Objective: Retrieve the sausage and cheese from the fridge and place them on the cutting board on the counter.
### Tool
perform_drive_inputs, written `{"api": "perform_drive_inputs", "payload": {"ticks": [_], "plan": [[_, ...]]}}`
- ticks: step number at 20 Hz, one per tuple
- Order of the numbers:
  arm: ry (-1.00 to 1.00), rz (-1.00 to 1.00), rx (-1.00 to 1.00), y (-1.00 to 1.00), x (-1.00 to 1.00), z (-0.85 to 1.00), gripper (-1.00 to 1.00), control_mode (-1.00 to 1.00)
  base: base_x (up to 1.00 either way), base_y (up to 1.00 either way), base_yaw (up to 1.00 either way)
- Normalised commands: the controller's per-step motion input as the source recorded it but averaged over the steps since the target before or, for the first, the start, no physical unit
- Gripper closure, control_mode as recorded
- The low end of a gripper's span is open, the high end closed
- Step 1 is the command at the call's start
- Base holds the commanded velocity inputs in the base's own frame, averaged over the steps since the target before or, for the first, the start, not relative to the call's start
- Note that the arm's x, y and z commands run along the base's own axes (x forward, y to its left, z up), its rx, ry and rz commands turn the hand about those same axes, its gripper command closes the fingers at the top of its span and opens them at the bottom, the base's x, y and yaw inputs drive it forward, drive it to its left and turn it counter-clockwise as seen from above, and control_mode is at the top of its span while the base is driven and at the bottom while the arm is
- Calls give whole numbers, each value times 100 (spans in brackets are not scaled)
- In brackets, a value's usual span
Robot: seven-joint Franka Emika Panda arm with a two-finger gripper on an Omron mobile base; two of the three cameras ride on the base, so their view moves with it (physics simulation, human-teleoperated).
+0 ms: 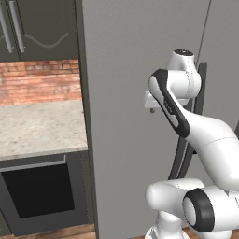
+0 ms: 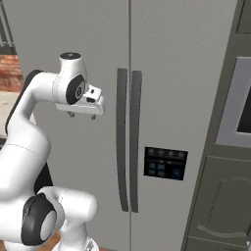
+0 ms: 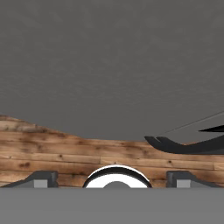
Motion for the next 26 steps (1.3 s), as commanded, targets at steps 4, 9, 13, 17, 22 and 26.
{"api": "perform_drive_inputs", "payload": {"ticks": [4,9,13,17,22,26], "plan": [[0,0,0,0,0,0,-100,100,-4,0,0],[0,0,0,0,0,0,-100,100,-66,-5,0],[0,0,0,0,0,0,-100,100,-61,-14,0],[0,0,0,0,0,0,-100,100,-49,-7,-1],[0,0,0,0,0,0,-100,100,-41,0,-1],[0,0,0,0,0,0,-100,100,-33,0,-2]]}}
